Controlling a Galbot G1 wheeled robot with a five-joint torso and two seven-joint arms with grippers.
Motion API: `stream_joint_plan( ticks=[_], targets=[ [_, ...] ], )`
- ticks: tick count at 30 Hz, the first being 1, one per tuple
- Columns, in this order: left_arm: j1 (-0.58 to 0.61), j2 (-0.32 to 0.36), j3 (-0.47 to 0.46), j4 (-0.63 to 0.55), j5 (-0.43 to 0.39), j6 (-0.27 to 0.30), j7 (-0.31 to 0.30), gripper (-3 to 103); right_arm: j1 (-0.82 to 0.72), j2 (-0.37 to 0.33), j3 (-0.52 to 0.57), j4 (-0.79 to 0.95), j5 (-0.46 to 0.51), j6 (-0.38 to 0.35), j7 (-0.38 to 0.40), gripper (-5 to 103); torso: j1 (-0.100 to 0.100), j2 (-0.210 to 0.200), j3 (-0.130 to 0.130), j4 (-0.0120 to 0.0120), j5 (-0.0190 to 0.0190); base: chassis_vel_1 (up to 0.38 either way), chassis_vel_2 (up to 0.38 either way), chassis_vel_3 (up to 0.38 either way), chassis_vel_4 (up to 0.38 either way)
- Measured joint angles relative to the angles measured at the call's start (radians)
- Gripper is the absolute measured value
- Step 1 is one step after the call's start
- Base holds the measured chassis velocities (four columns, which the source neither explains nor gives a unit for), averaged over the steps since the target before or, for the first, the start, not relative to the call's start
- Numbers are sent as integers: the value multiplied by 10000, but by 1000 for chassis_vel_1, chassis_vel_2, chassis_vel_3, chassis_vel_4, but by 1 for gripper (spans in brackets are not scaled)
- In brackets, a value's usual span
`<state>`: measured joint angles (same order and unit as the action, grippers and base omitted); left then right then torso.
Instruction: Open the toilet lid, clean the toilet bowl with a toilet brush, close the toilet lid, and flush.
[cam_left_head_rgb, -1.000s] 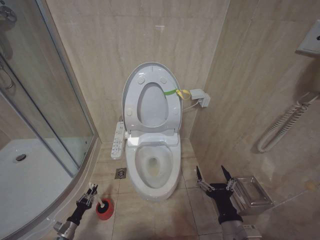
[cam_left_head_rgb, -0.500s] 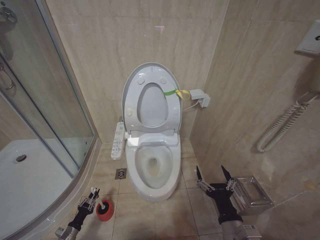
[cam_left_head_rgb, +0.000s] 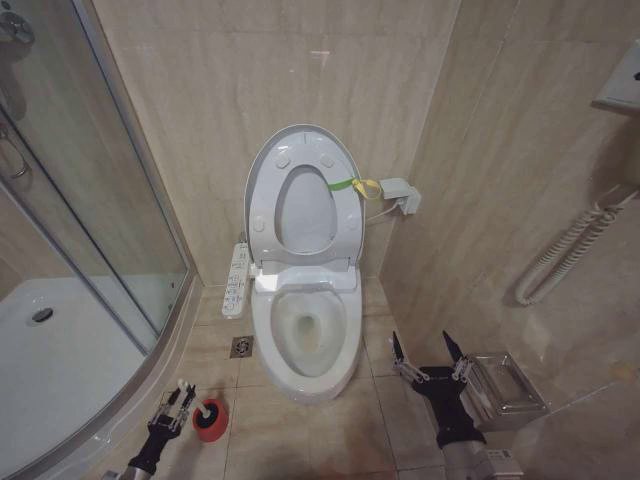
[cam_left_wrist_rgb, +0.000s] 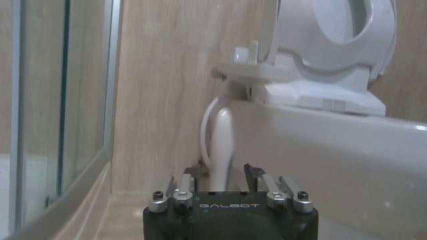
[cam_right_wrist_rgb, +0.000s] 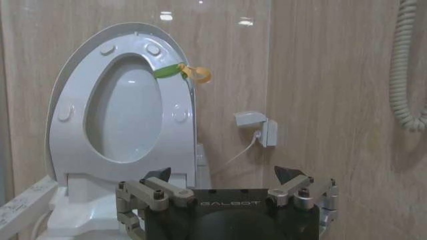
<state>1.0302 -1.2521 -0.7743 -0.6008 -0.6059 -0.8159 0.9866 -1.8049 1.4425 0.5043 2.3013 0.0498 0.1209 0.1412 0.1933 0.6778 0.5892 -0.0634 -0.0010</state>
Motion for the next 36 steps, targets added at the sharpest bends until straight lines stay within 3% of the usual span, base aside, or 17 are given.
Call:
stream_joint_plan(
  ticks=[1, 2, 5, 9, 10, 15, 17, 18, 24, 36],
  targets=[
    [22, 24, -6, -90, -33, 0, -11, 30, 0, 0, 0, 0, 0, 0, 0, 100, -1, 0, -1, -2, 2, 0, 0, 0, 0],
    [41, 77, -28, -191, -81, 0, -28, 58, 0, 0, 0, 0, 0, 0, 0, 100, 0, 0, -1, 0, 11, 0, 0, 0, 0],
    [139, 113, -34, -454, -190, 0, -61, 58, 0, 0, 0, 0, 0, 0, 0, 100, -1, 1, -1, -1, 6, 0, 0, 0, 0],
    [606, 76, -26, -1334, -269, -1, -631, 58, 0, 0, 0, -1, 0, 0, 0, 100, -1, 3, -2, -1, 10, 0, 0, 0, 0],
    [773, 45, -25, -1635, -247, -1, -963, 85, 0, 0, 0, 0, 0, 0, 0, 100, -2, 3, -2, 0, 9, 0, 0, 0, 0],
    [1584, -31, -22, -3074, -236, -2, -2314, 85, 0, 0, 0, 0, 0, 0, 0, 100, -3, 4, -2, 0, 9, 0, 0, 0, 0],
    [1730, -37, -32, -3361, -254, -1, -2466, 85, 0, 0, 0, 0, 0, 0, 0, 100, -3, 4, -2, 0, 9, 0, 0, 0, 0],
    [1883, -46, -70, -3693, -203, 2, -2663, 100, 0, 0, 0, -1, 0, 0, 0, 100, -3, 4, -2, 0, 10, 0, 0, 0, 0],
    [2301, -108, -239, -4612, -195, 7, -2686, 100, 0, 0, 0, -1, 0, 0, 0, 100, 36, 102, 50, -1, 12, 0, 0, 0, 0],
    [2513, -176, -387, -5057, -51, 8, -2642, 100, 0, 0, 0, -1, 0, 0, 0, 100, 259, 610, 338, 0, 10, 0, 0, 0, 0]
  ],
)
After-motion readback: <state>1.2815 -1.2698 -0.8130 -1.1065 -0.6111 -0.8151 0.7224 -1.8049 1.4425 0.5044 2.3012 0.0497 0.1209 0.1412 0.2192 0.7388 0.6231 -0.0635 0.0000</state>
